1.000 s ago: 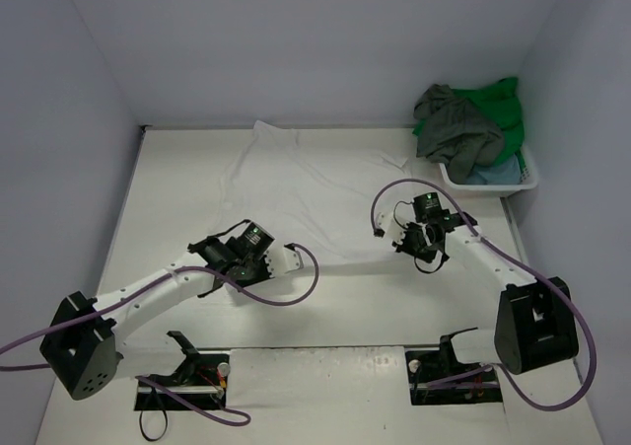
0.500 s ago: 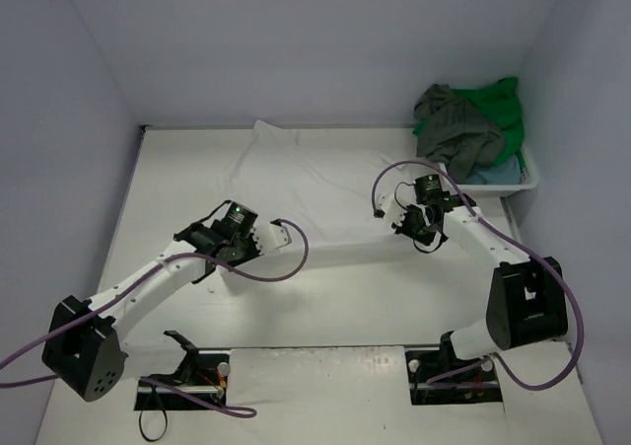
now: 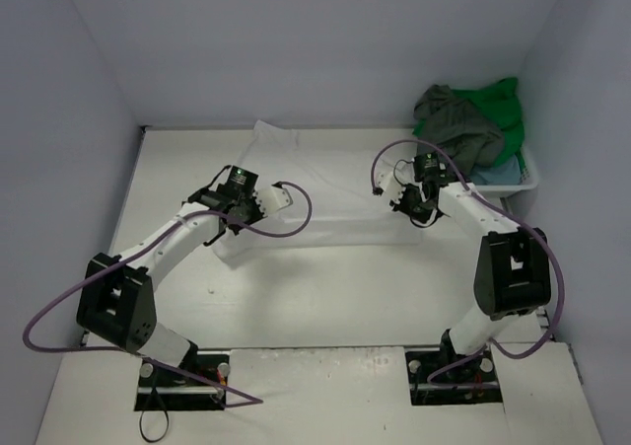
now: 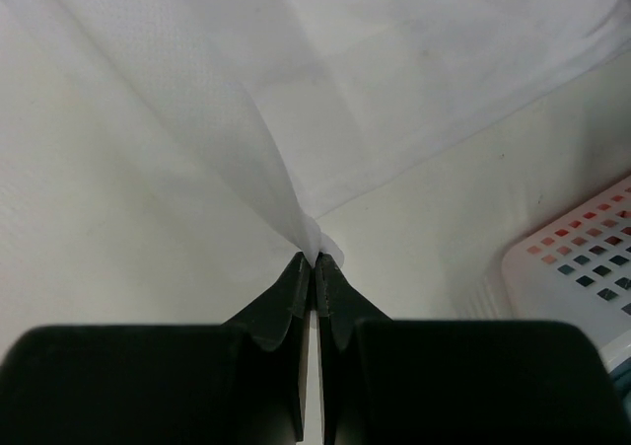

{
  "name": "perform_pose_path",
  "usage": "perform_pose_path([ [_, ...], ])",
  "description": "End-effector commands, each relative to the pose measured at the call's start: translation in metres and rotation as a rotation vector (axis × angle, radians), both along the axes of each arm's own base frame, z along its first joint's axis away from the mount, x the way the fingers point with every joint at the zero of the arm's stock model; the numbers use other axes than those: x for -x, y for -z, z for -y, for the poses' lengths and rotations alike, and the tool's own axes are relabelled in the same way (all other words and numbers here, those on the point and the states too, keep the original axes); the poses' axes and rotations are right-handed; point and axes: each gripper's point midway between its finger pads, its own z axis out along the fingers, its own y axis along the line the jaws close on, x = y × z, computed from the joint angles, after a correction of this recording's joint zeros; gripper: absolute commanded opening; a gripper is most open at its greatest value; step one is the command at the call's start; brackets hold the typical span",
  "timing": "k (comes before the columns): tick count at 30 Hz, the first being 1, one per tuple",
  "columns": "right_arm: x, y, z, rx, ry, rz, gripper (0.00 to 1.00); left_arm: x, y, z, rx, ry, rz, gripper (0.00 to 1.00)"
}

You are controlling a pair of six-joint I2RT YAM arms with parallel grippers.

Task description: Fold and stack the t-shirts

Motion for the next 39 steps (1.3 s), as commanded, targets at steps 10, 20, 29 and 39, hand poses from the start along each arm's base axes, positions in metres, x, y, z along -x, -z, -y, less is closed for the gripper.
perform_pose_path([
  [10,-0.037,-0.006,0.012,0.010,0.022,0.037,0.00,-0.093,-0.039,-0.004,-0.044,-0.050,0.209,0.00],
  [20,-0.043,0.005,0.008,-0.008,0.022,0.021,0.00,-0.142,-0.051,-0.004,-0.084,-0.095,0.297,0.00],
  [29,-0.065,0.000,0.005,-0.034,0.057,0.073,0.00,-0.163,-0.048,0.008,-0.059,-0.109,0.277,0.00],
  [39,-0.080,0.005,-0.001,-0.075,0.085,0.088,0.00,-0.151,-0.025,0.008,-0.075,-0.086,0.192,0.00],
])
